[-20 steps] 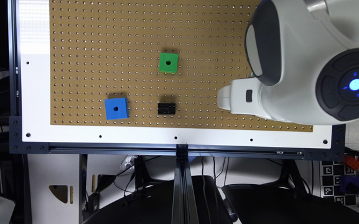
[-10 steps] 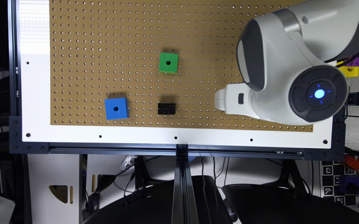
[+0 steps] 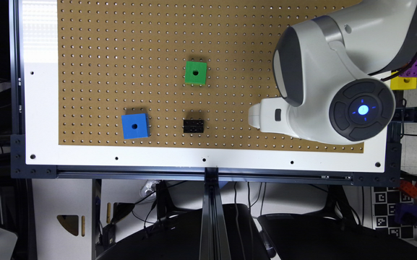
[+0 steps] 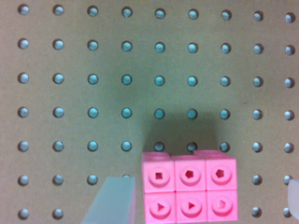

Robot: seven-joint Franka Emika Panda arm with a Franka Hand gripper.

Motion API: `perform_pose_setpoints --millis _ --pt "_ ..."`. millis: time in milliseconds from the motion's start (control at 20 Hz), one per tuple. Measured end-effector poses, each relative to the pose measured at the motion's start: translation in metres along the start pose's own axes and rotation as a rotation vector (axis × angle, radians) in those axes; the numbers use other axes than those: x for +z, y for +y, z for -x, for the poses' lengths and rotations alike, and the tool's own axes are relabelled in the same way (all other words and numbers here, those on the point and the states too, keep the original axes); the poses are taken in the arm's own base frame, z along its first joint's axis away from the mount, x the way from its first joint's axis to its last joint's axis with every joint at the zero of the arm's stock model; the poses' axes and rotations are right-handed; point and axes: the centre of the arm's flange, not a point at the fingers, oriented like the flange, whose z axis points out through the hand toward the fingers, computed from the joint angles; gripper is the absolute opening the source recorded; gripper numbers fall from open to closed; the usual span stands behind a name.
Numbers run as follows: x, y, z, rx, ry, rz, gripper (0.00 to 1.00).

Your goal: Pick up pink block.

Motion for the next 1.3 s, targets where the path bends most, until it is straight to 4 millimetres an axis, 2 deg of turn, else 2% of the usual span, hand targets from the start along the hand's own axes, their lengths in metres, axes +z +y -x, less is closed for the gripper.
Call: perform_pose_setpoints --millis 100,300,550,750,1300 --pt "0.006 0.002 0.001 0.000 -0.005 0.008 1.00" --pt "0.037 0.004 0.000 0.001 -0.010 0.012 1.00" --pt "0.046 0.005 0.000 0.002 -0.013 0.014 1.00" --pt "0.065 0.006 0.000 0.004 -0.013 0.009 1.00" --pt "0.061 -0.003 -0.004 0.002 -0.002 -0.013 1.00"
